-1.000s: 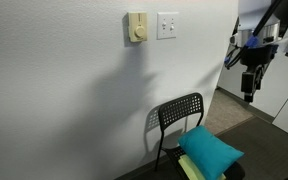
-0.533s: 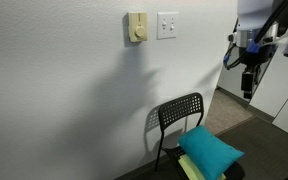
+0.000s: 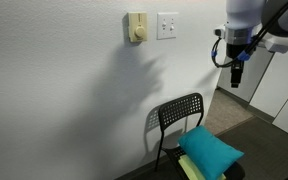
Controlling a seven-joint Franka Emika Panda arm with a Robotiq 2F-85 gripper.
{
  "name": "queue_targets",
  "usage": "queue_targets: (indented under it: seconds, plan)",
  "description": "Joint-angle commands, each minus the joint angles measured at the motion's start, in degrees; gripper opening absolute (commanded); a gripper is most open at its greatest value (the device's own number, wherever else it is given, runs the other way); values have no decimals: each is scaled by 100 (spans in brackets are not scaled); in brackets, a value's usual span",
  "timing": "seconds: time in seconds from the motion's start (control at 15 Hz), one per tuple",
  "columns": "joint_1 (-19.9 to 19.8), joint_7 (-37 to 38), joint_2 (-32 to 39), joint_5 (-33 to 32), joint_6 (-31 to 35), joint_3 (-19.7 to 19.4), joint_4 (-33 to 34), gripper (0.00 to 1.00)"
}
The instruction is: Turn the right light switch on and off, then turn the left switch off
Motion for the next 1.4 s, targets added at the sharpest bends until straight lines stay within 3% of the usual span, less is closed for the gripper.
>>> queue_targets:
  seconds: [0.0, 0.2, 0.27, 0.53, 0.8, 1.07, 1.33]
  plan:
    - [71, -397, 247, -379, 210, 42, 447, 100]
    - [163, -1025, 199, -804, 442, 88, 537, 100]
    - [148, -652, 119, -593, 305, 71, 426, 100]
    - [193, -894, 119, -697, 363, 91, 485, 100]
    - [208, -1557, 244, -1327, 795, 91, 501, 100]
    - [189, -2556, 389, -1688, 1420, 22, 623, 100]
    - [104, -3541, 562, -1331, 2641, -131, 671, 100]
